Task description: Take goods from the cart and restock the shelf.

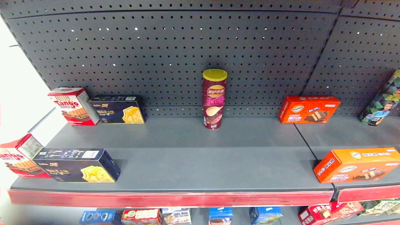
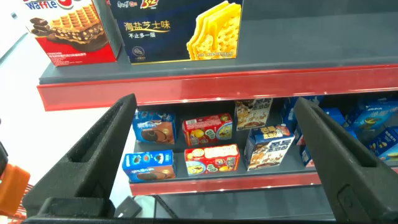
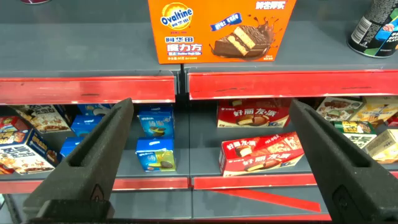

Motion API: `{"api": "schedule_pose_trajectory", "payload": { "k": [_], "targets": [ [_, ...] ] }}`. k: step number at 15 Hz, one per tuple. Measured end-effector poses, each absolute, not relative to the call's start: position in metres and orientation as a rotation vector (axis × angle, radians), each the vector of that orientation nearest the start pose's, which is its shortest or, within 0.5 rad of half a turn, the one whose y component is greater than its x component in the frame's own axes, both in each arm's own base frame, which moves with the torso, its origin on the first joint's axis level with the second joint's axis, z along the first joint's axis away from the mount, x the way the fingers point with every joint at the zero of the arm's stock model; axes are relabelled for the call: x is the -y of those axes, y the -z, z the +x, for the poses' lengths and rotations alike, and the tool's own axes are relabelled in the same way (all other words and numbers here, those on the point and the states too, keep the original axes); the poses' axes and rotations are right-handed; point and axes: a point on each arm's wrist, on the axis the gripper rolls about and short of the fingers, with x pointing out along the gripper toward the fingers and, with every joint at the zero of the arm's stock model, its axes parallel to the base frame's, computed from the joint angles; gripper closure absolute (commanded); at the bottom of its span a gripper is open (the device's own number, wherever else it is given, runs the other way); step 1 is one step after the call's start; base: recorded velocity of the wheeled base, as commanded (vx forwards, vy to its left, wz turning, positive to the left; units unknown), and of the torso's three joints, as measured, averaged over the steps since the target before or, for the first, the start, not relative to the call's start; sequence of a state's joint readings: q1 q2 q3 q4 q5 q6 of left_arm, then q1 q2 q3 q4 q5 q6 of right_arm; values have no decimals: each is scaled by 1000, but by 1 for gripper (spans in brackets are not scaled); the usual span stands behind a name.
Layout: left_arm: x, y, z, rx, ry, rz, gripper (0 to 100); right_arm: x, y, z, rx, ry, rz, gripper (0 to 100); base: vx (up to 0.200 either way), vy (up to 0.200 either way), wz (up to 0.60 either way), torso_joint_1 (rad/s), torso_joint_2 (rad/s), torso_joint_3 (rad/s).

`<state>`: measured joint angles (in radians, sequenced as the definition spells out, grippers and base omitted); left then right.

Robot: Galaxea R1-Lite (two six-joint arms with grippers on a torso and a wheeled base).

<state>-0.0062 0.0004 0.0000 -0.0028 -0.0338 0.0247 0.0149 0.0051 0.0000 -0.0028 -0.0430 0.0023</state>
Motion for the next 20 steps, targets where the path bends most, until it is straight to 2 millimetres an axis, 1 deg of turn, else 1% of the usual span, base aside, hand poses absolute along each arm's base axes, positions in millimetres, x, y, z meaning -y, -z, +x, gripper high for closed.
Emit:
{"api": "schedule_pose_trajectory", "payload": {
  "k": [13,20],
  "targets": [
    [1,-76,-23,1,40,20,0,1,-76,-22,-3,28,2,0,0,0,0,0,0,0],
    [1,-76,-23,1,40,20,0,1,-76,-22,-2,28,3,0,0,0,600,4,5,0]
  ]
}}
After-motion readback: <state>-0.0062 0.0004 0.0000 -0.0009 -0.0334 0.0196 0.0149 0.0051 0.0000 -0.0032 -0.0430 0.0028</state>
